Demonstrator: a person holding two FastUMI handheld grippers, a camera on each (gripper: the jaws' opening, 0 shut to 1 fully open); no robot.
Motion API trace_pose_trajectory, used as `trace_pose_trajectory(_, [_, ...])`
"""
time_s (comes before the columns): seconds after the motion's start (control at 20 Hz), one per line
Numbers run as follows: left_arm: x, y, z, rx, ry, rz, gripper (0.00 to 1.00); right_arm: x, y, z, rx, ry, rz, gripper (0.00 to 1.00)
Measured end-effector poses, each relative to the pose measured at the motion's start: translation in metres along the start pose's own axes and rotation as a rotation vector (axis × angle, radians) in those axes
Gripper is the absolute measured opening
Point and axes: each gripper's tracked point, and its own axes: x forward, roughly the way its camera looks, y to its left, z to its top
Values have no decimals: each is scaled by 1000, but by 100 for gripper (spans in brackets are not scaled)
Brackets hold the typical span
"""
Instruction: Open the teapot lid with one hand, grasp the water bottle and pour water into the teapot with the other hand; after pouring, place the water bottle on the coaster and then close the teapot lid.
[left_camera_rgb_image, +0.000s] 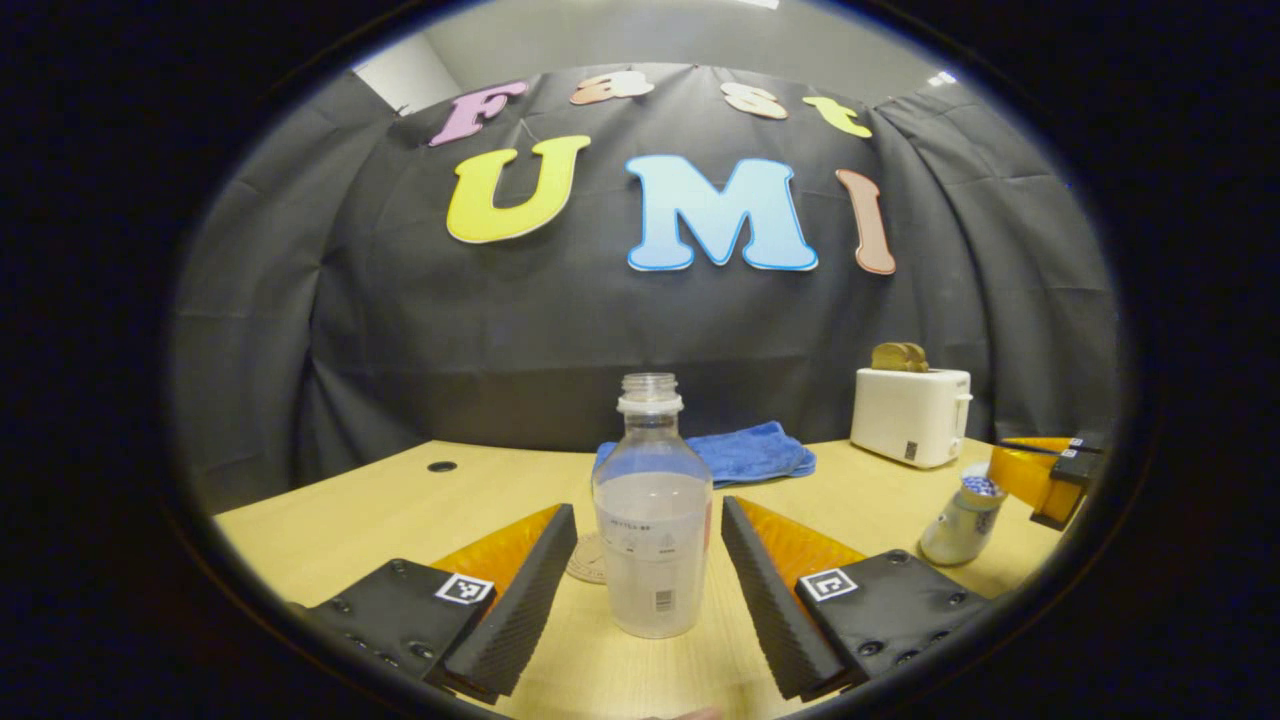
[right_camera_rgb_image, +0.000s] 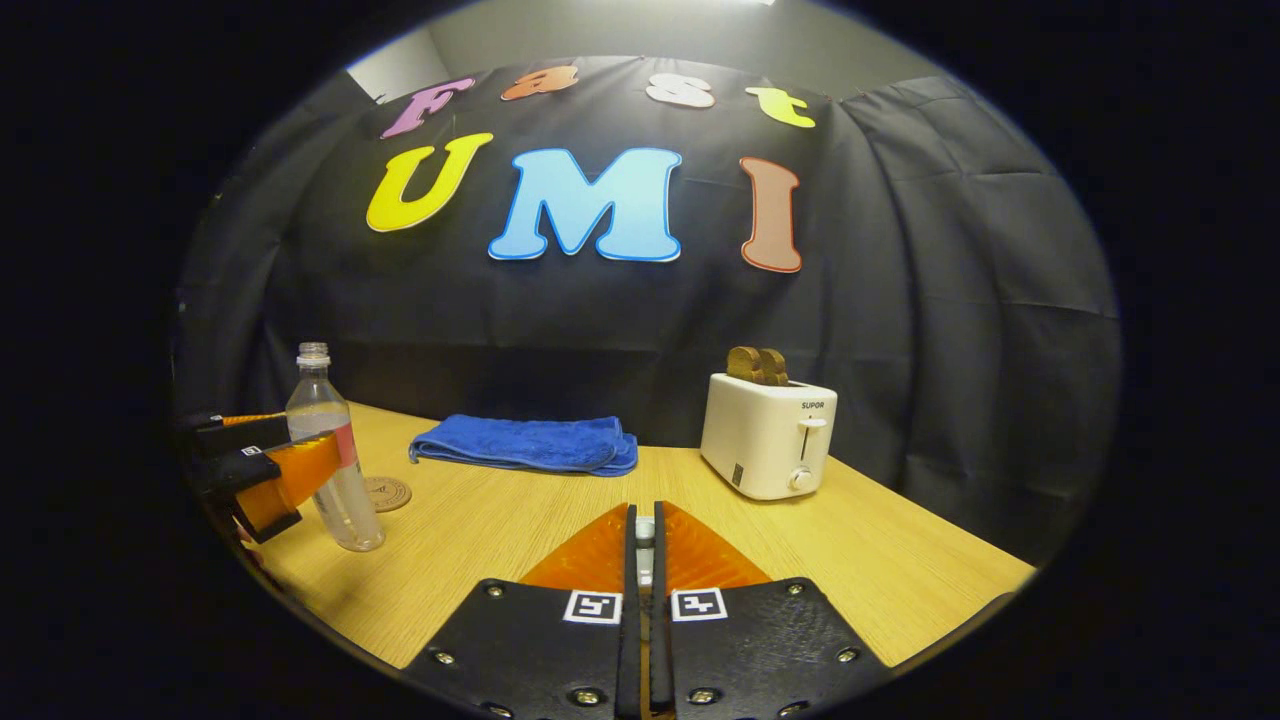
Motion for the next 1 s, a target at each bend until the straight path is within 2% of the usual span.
trace_pose_trajectory(0.15, [22,1,-13,5,39,6,100,-2,4,-2,-10,2,11,4])
trace_pose_trajectory(0.4, [41,2,-21,-63,64,-6,100,-11,10,0,-29,-13,33,4])
trace_pose_trajectory(0.45, [44,3,-21,-67,58,-9,96,-14,10,2,-31,-20,36,4])
trace_pose_trajectory(0.55, [41,-1,-22,-49,70,-22,87,-26,12,6,-32,-31,46,4])
trace_pose_trajectory(0.75, [36,-6,-17,-19,73,-36,87,-67,17,9,16,-32,82,4])
trace_pose_trajectory(1.0, [29,-19,1,102,35,-43,87,-119,5,10,9,-57,74,4])
